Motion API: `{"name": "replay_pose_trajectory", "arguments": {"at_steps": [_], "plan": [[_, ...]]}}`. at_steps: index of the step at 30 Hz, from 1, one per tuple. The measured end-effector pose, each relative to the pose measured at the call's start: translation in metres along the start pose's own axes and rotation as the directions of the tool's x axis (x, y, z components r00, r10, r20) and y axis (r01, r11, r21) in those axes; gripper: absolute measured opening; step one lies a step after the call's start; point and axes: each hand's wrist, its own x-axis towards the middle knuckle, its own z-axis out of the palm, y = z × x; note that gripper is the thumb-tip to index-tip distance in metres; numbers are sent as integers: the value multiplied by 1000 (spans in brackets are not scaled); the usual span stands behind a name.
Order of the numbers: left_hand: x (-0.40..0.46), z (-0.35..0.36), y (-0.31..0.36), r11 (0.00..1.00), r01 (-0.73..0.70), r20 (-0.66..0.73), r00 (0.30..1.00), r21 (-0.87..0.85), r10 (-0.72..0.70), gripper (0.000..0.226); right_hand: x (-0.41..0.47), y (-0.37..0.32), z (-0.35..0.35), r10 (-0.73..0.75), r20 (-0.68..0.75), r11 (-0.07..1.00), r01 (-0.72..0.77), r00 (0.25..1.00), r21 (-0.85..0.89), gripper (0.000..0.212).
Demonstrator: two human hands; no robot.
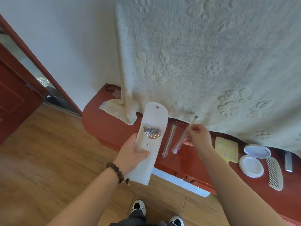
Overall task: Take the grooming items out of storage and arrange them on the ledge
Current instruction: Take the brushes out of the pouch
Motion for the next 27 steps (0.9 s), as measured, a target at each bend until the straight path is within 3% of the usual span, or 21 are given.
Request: {"name": "replay_pose_trajectory", "arguments": {"at_steps": [3, 7, 15, 23, 25, 27], "plan": [[2, -2, -3, 999, 34, -29, 999, 0, -34, 35, 11, 20, 4, 10, 28, 977, -4, 1000, -213, 9], [1, -3, -8, 998, 60, -36, 998, -4, -60, 39, 20, 30, 17, 24, 38, 933, -9, 999, -360, 7], [-3, -5, -13, 997, 78, -48, 996, -24, -79, 38, 29, 38, 40, 39, 11, 919, -32, 999, -393, 15], [-2, -9, -5, 998, 51, -27, 998, -24, -52, 39, 26, 29, 34, -18, -50, 800, -15, 999, -600, 33], [-1, -8, -1, 999, 34, 16, 999, -23, -34, 40, 19, 12, 36, -71, -49, 862, 36, 996, -506, 38], [-1, -5, 5, 1000, 3, 91, 996, -29, -1, 43, 6, -16, 39, -14, 85, 989, 26, 996, -145, 46]]}}
